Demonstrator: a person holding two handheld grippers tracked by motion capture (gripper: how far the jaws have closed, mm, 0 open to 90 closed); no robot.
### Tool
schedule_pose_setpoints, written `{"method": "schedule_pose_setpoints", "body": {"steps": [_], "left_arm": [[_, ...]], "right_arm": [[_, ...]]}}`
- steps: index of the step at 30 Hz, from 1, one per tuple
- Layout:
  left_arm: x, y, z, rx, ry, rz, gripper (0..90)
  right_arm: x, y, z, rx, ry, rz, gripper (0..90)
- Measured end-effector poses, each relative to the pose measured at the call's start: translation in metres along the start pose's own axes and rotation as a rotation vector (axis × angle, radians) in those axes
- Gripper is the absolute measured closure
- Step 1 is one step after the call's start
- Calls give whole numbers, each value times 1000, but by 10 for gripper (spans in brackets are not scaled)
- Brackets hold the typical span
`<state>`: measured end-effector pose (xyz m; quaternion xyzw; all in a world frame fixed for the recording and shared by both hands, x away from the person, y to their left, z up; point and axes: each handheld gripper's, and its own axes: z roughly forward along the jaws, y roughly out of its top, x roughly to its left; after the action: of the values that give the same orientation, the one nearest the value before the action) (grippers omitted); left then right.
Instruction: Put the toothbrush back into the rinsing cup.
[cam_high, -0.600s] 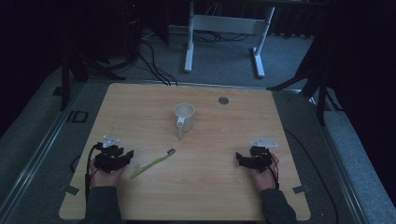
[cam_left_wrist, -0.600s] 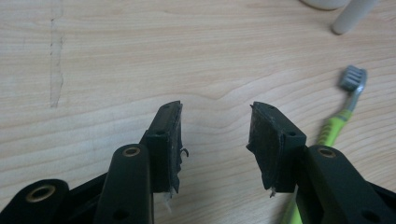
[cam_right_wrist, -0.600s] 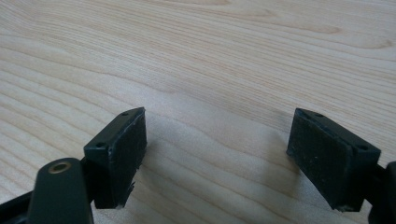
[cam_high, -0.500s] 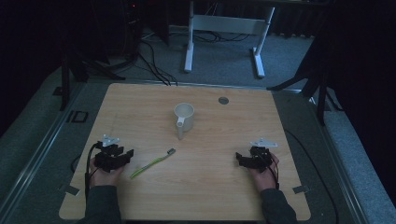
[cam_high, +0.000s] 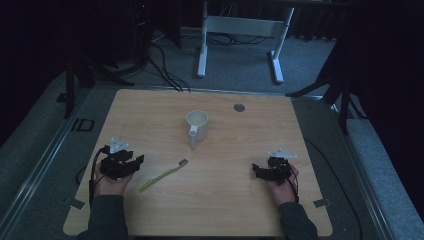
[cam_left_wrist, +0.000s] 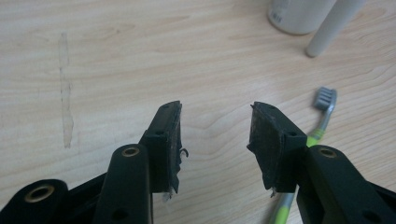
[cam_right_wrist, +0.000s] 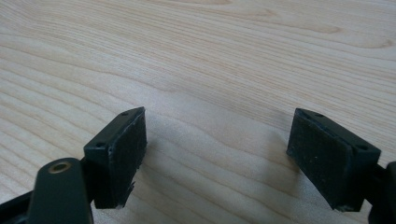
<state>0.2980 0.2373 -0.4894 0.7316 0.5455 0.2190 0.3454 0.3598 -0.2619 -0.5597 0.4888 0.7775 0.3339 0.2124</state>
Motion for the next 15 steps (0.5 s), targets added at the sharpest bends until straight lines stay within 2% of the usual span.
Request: {"method": "schedule_pose_setpoints", "body": {"steps": [8, 11, 15], "left_arm": [[-1, 7, -4, -15, -38, 78, 533], [-1, 9, -6, -20, -43, 88, 533], [-1, 10, -5, -23, -71, 96, 534]], "right_arm": [[0, 0, 0, 2, 0, 3, 193], [0, 0, 0, 1, 0, 1, 193], [0, 0, 0, 2, 0, 1, 193]]}}
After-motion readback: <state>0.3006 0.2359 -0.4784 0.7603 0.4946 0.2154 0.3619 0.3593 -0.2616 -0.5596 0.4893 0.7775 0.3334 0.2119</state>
